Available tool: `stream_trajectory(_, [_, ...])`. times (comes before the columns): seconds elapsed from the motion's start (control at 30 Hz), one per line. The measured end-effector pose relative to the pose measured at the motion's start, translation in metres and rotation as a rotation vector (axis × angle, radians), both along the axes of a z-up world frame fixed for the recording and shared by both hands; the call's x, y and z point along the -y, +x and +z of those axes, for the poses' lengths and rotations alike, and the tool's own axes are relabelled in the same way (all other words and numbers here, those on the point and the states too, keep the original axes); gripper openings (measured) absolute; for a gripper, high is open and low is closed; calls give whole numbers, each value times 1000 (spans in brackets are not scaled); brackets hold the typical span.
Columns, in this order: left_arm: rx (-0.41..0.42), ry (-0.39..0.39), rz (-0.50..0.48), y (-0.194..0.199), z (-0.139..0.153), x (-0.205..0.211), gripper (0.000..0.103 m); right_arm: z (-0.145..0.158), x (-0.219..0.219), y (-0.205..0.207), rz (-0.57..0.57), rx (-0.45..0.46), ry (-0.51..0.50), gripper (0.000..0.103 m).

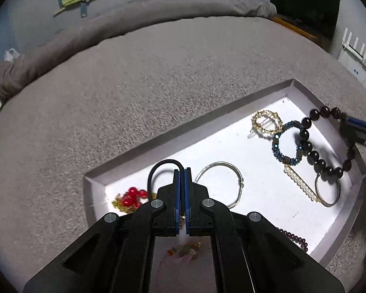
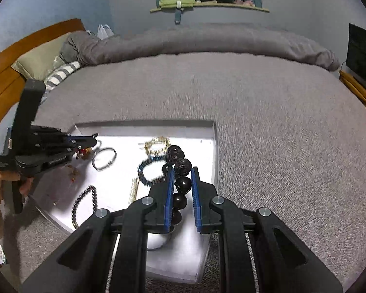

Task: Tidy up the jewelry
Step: 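Carry the hair tie and wooden bead bracelet into the box and open both tools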

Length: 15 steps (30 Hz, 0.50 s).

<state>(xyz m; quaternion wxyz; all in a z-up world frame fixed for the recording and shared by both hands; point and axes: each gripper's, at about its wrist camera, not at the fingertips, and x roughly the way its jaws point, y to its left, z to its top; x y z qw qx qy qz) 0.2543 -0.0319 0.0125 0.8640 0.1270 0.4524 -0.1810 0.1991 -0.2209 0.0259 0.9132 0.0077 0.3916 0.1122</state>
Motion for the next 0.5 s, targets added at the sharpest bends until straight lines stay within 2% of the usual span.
stream_trajectory(0.2, [-8,16,0,-4,-4,5,4,-17,-4,-2,-6,-47,-33,14])
stream_trajectory(0.3, [5,-6,-4,-12,1,4,18,-18,-5,-4,-2,-49,-39,14])
stream_trajectory(0.33, [14,-12,-1,-15,4,3,30,-17,-6,-3,-3,-49,-36,14])
stream_trajectory(0.37, [26,-20,-2,-19,6,3,33,-17,-6,-4,-5,-50,-34,14])
stream_trajectory(0.5, [40,-55,9,-33,14,0,33,-16,-10,-10,-9,-31,-25,15])
